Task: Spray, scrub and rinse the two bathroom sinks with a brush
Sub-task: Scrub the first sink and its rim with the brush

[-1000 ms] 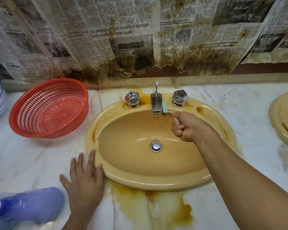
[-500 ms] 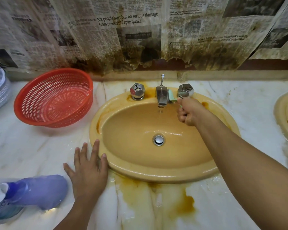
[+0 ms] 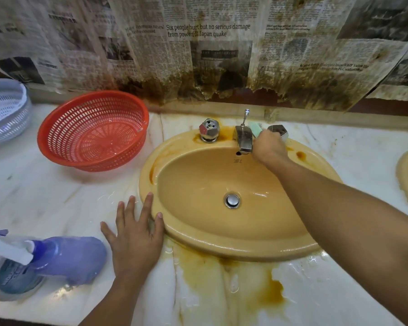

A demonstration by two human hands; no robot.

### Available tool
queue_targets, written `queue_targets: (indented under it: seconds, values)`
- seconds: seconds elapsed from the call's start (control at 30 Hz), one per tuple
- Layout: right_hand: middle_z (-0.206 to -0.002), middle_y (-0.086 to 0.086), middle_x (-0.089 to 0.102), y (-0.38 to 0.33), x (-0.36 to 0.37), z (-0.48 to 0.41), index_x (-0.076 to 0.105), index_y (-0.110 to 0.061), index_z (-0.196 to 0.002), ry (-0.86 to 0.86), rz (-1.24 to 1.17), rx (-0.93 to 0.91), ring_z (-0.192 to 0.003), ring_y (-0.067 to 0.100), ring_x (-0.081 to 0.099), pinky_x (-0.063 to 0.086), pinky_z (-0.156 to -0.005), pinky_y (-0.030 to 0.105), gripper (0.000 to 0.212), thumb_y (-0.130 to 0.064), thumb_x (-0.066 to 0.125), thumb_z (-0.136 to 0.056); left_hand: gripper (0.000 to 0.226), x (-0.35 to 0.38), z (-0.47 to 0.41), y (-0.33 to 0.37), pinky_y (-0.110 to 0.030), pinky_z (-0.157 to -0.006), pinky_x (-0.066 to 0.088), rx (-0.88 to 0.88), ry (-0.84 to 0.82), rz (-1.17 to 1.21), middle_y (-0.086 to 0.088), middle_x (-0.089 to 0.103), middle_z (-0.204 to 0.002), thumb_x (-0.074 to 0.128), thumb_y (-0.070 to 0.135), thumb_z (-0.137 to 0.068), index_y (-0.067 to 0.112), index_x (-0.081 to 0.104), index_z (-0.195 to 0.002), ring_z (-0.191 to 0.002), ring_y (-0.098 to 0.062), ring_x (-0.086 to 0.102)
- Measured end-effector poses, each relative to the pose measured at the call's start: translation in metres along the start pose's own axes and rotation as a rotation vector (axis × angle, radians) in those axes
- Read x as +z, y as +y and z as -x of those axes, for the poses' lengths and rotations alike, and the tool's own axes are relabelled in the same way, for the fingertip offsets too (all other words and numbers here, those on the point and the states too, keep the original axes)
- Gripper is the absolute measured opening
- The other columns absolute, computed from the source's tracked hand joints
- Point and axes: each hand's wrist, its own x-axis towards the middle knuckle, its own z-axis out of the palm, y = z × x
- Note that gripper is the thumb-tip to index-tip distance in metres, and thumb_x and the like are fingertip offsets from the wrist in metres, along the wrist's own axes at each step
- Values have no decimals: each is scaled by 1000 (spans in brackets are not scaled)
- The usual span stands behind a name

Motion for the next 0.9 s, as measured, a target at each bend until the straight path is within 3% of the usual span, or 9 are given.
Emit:
queue_targets:
  seconds: [0.13,0.33,0.47,0.57,0.7,0.8,0.9]
  values:
    - [-122,23,60,-5,-13,-14,59,-1,-125,-43,65,-4,-102,35,62,55,-77,41,27,-7,52,-99,63,0,-2,-1,-67,-121,2,6,-1,16,1,19,-170,10,66,-98,53,9,-160,-159,-21,3]
    - [-92,18,61,14,-15,-4,56,-7,-105,-112,157,-96,-75,31,61,44,-47,31,6,-10,52,-101,63,0,-1,-2,-67,-120,3,16,15,26,-1,24,-168,15,64,-99,50,15,-160,-158,-23,7]
    - [-99,18,63,-1,-15,-25,61,-2,-107,-86,140,-62,-83,33,62,46,-60,34,13,-12,53,-102,62,0,-1,-4,-66,-121,0,20,7,34,1,21,-169,14,65,-99,52,12,-160,-158,-21,4]
    - [-85,14,58,0,-18,-36,62,-2,-107,-121,114,-67,-69,29,62,47,-52,33,18,-16,51,-103,62,0,-1,-3,-66,-121,1,21,17,37,0,23,-169,16,65,-99,51,13,-160,-158,-22,6]
    - [-95,15,60,12,-15,-18,59,-4,-111,-178,163,-104,-70,25,58,39,-49,31,25,-27,50,-106,62,1,-2,-3,-66,-120,2,16,17,23,0,23,-169,15,65,-99,51,12,-160,-158,-23,6]
    - [-88,14,58,16,-9,-16,57,-6,-108,-166,139,-111,-70,25,57,38,-49,32,20,-25,51,-106,63,1,-2,-2,-66,-120,1,14,17,14,1,22,-169,14,65,-98,52,11,-160,-158,-22,5]
    - [-103,18,60,6,-7,-25,59,-1,-112,-129,112,-68,-78,27,55,33,-51,32,21,-18,51,-104,63,0,-2,-2,-66,-120,1,12,9,2,1,22,-169,14,65,-98,52,12,-160,-158,-22,4]
